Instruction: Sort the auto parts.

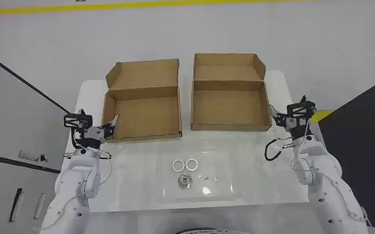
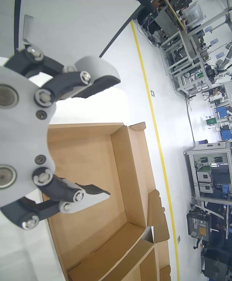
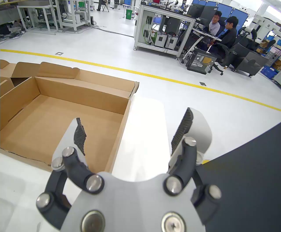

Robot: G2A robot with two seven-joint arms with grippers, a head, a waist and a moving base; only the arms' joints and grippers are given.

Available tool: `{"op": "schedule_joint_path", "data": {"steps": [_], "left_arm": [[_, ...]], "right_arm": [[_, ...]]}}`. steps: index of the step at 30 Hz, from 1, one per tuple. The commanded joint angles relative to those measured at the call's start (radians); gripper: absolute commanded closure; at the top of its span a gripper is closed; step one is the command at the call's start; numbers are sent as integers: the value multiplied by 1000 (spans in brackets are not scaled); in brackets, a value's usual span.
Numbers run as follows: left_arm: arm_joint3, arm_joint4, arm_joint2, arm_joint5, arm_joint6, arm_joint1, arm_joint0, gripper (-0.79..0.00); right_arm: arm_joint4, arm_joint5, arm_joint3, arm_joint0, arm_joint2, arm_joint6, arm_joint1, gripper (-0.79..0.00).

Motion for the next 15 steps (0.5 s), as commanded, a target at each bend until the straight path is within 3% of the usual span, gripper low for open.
{"op": "schedule_joint_path", "data": {"steps": [1, 7, 15], "left_arm": [[0, 0, 0, 0, 0, 0, 0, -785], [0, 0, 0, 0, 0, 0, 0, -785], [0, 0, 0, 0, 0, 0, 0, -785]], "right_arm": [[0, 0, 0, 0, 0, 0, 0, -785], [-41, -63, -33, 9, 1, 19, 4, -785], [-9, -258, -172, 24, 55, 177, 18, -785]]}}
